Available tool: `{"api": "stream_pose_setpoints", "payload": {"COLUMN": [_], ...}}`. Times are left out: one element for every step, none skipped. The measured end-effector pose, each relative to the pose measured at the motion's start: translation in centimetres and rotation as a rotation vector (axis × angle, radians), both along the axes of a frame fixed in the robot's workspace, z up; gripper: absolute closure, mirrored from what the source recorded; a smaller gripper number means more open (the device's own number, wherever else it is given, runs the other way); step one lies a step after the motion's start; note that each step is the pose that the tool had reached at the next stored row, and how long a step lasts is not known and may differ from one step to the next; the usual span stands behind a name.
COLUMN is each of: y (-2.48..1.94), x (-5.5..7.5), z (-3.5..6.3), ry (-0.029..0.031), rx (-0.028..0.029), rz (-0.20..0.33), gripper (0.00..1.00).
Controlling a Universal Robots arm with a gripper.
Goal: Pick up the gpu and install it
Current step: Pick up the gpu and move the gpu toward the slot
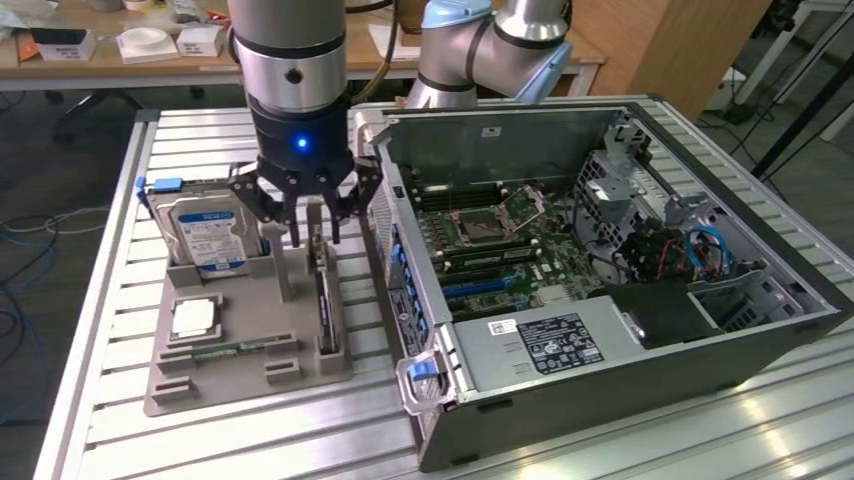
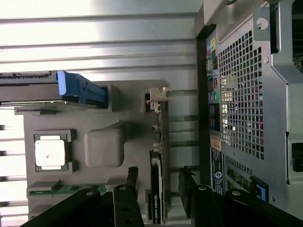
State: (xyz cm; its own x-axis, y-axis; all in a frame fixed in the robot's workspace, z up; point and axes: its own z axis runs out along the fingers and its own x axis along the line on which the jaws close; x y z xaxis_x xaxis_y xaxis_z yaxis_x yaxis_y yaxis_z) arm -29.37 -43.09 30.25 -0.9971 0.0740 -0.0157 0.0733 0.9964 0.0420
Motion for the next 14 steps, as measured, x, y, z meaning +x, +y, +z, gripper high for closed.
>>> {"api": "stream_pose_setpoints", "payload": {"y": [-0.06, -0.12, -0.16, -0.2, -0.26, -0.33, -0.43, -0.56, -0.71, -0.84, -0.96, -1.07, -1.19, -1.31], "x": [0.0, 0.0, 0.0, 0.1, 0.1, 0.1, 0.1, 0.1, 0.1, 0.1, 0.1, 0.1, 0.1, 0.1], "z": [-0.03, -0.08, -0.12, -0.17, -0.23, -0.29, -0.36, -0.44, -0.52, -0.61, -0.69, -0.77, -0.85, -0.93], "ry": [0.0, -0.0001, -0.0001, 0.0, 0.0, 0.0001, 0.0001, 0.0, 0.0001, 0.0001, 0.0001, 0.0, 0.0, 0.0], "rx": [-0.0001, -0.0001, -0.0001, -0.0002, -0.0003, -0.0004, -0.0004, -0.0003, -0.0003, -0.0004, -0.0003, -0.0003, -0.0003, -0.0003], "rz": [0.0, 0.0, 0.0, 0.0, 0.0, 0.0, 0.0, 0.0, 0.0, 0.0, 0.0, 0.0, 0.0, 0.0], "gripper": [0.53, 0.53, 0.53, 0.53, 0.53, 0.53, 0.53, 0.53, 0.53, 0.53, 0.53, 0.53, 0.53, 0.53]}}
